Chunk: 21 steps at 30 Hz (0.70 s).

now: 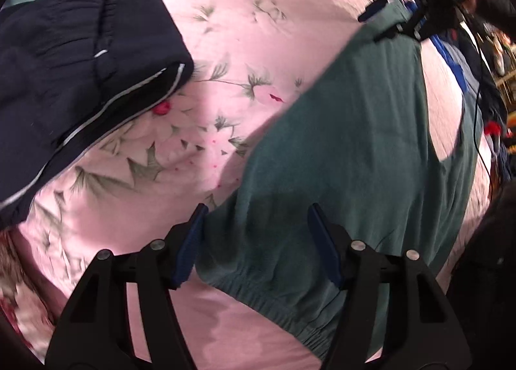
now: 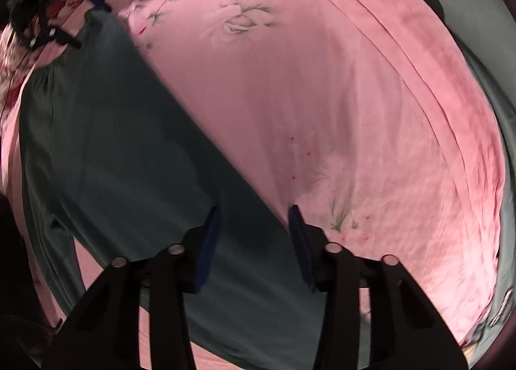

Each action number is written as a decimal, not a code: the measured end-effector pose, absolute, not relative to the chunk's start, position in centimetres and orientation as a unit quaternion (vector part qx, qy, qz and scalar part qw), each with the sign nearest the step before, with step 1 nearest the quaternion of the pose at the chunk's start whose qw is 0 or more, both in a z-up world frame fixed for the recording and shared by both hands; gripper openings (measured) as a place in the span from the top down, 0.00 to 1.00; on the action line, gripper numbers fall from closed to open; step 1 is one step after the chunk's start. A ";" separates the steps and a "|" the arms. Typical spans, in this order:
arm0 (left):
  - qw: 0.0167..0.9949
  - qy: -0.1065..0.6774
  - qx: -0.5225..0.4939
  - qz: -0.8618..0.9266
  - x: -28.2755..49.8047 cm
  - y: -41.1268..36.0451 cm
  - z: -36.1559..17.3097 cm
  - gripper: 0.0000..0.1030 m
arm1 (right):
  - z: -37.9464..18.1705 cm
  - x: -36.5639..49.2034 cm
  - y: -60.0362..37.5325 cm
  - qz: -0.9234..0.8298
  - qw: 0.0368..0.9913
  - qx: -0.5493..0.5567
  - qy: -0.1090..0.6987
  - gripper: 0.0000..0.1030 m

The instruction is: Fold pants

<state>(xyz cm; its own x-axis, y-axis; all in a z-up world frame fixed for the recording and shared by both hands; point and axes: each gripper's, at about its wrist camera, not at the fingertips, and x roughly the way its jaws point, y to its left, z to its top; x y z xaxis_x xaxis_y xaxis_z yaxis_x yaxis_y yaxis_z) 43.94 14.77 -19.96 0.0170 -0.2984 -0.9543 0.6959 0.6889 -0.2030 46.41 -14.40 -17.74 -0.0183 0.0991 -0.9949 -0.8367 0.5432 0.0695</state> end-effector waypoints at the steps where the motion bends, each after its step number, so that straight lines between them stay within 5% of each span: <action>1: 0.688 0.606 0.171 -0.362 44.2 14.7 -20.2 0.50 | -17.8 46.5 -14.5 0.371 0.630 -0.308 0.609 0.77; 2: 0.686 0.606 0.176 -0.362 44.4 14.7 -20.4 0.63 | -17.9 46.7 -14.6 0.369 0.628 -0.318 0.607 0.94; 4: 0.688 0.604 0.180 -0.360 45.0 15.2 -20.4 0.84 | -17.9 46.9 -14.9 0.375 0.619 -0.319 0.612 0.99; 5: 0.689 0.605 0.173 -0.360 45.2 15.5 -20.3 0.87 | -17.8 46.7 -15.0 0.379 0.619 -0.326 0.606 0.99; 12: 0.702 0.580 0.196 -0.364 43.5 15.2 -18.4 0.91 | -14.3 43.3 -16.0 0.385 0.641 -0.329 0.577 0.99; 21: 0.734 0.517 0.245 -0.367 36.4 14.9 -9.9 0.91 | -5.3 32.8 -17.2 0.400 0.665 -0.330 0.536 0.99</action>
